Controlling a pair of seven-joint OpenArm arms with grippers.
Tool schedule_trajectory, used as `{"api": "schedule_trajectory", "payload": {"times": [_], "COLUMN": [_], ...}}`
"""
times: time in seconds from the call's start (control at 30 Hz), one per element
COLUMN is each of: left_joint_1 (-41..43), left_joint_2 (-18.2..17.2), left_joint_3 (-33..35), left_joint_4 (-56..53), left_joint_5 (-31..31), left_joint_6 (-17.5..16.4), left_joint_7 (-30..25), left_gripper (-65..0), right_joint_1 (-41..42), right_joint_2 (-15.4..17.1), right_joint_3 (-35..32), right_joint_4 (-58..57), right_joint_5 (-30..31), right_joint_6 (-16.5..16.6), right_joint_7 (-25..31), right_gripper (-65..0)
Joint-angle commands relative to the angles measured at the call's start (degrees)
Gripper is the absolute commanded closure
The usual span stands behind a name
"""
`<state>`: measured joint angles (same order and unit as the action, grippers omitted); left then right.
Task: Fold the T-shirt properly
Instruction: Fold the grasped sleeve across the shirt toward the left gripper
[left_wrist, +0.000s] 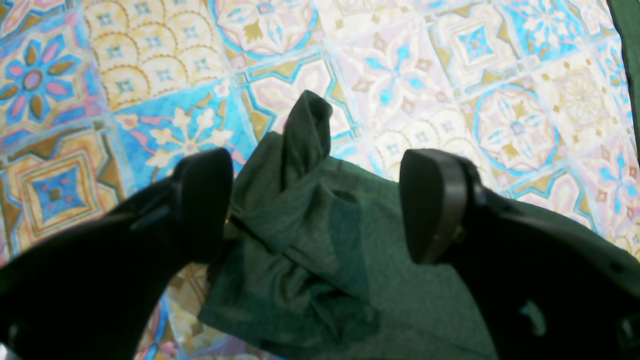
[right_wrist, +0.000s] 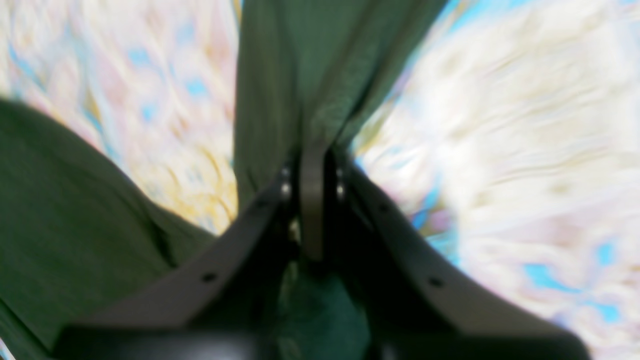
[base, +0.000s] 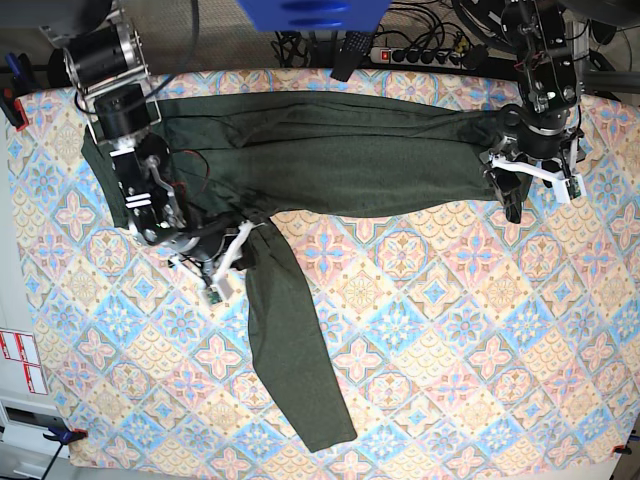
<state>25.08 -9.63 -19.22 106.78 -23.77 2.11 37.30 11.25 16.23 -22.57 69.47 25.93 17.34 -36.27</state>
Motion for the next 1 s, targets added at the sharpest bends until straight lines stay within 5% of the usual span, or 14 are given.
{"api": "schedule_trajectory", "payload": {"times": [0.0,0.27,0.63,0.73,0.97], "left_joint_1": [-0.07,-0.16,-0.33,-0.33,-0.16], "left_joint_2": [-0.44,-0.44,-0.44,-0.44,-0.44], "left_joint_3": [-0.16,-0.16,-0.16,-0.16,0.1], "left_joint_4": [1.04,0.95,0.87,0.87,0.87], "left_joint_5": [-0.01,-0.01,-0.01,-0.01,-0.01], "left_joint_6": [-0.13,-0.22,-0.22,-0.22,-0.22], "left_joint_7": [-1.04,-1.04,-1.04,-1.04,-1.04], "left_gripper": [-52.6,-52.6,-52.6,-52.6,-52.6], "right_joint_1": [-1.0,-13.31,-27.99,-29.58,-28.26], "right_joint_2": [1.57,2.01,2.1,2.19,9.4], "right_joint_3": [2.39,9.16,8.55,5.82,-7.89], "right_joint_4": [3.01,22.26,37.82,38.0,37.65], "right_joint_5": [0.4,0.48,0.48,0.48,0.48], "right_joint_6": [-0.07,-0.07,-0.07,-0.07,-0.07], "right_joint_7": [0.1,-6.15,-9.05,-9.84,-9.84], "right_gripper": [-0.1,0.0,0.0,0.0,-0.2]}}
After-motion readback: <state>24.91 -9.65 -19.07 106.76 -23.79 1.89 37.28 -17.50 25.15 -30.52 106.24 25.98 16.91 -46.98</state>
